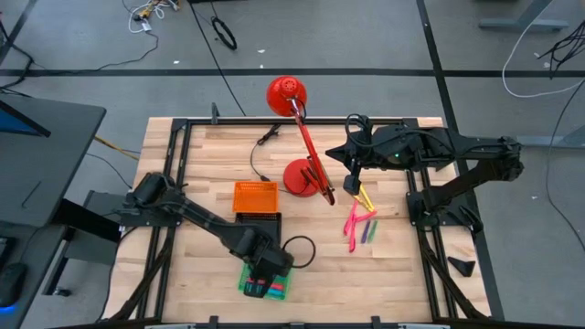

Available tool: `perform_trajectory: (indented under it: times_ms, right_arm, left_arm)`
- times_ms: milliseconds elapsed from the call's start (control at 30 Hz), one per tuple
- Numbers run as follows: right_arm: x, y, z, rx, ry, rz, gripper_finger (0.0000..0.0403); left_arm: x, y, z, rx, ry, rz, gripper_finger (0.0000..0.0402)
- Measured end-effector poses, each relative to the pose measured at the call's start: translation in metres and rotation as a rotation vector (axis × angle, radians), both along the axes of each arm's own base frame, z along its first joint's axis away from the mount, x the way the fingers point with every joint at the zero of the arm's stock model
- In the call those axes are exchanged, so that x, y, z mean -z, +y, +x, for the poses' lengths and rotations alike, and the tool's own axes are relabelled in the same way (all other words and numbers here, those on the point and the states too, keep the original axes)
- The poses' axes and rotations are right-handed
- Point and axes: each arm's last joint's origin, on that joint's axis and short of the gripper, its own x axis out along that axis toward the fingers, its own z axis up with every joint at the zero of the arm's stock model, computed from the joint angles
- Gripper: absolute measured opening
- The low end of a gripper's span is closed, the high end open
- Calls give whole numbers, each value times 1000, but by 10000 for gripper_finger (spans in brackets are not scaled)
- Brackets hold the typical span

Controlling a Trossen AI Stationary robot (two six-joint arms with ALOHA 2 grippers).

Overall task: Pick & Place Markers
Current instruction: Put the blue pen into the black bin

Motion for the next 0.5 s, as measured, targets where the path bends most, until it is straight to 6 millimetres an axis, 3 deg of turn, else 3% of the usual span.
perform_trajectory:
  times_ms: [500]
  right_arm:
    - [0, 0, 0, 1, 2, 1, 8]
  left_arm:
    - [-27, 34, 11, 17, 49, 9, 46]
